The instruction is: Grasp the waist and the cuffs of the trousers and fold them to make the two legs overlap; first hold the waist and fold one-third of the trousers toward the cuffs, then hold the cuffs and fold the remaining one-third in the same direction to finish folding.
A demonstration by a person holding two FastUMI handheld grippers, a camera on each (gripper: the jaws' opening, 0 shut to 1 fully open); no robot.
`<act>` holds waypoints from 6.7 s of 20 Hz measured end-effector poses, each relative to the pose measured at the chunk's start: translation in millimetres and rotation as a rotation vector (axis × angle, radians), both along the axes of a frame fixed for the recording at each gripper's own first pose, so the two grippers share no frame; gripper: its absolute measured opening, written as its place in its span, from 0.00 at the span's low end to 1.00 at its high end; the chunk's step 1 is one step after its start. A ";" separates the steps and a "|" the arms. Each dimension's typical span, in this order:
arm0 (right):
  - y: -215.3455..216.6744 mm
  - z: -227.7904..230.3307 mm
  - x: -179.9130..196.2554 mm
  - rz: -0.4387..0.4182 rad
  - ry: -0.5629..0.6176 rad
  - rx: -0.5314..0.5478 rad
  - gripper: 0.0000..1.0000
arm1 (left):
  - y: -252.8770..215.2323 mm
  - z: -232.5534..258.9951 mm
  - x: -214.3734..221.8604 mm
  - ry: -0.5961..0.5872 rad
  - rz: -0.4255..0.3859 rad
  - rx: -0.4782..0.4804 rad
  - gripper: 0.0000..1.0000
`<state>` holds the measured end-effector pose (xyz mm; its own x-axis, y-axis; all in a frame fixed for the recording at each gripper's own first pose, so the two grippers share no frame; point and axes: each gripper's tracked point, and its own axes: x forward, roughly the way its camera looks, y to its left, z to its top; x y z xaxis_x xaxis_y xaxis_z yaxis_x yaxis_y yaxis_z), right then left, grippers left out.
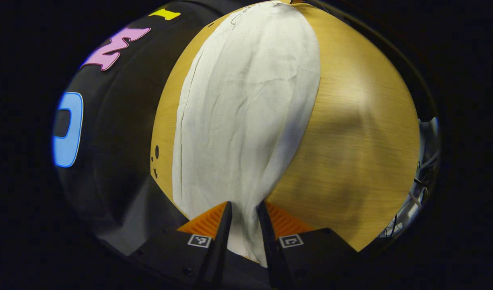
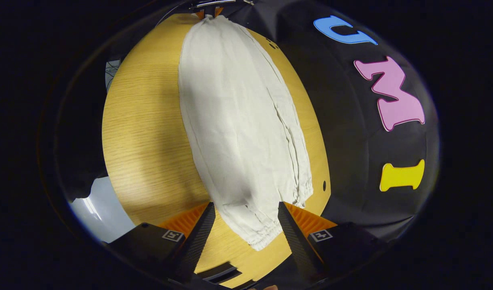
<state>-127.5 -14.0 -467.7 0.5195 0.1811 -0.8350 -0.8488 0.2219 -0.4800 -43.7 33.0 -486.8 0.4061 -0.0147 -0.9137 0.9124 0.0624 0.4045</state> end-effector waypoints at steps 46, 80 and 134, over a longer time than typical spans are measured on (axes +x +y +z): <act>14.8 -17.1 239.5 -0.193 -0.233 -0.054 0.05 | -24.8 15.9 176.8 -0.281 0.443 -0.039 0.05; -55.5 -17.1 175.1 -1.552 0.047 0.793 0.86 | -13.3 48.7 127.5 -0.352 0.816 -0.190 0.95; -76.3 -61.8 189.0 -1.993 0.205 1.010 0.13 | 4.1 -5.4 97.6 -0.127 2.083 -0.892 0.07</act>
<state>61.5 -90.3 -529.6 0.4674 -0.0323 -0.8835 0.6959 0.6298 0.3451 54.0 37.1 -492.2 0.4327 0.1119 -0.8946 -0.6538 0.7221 -0.2260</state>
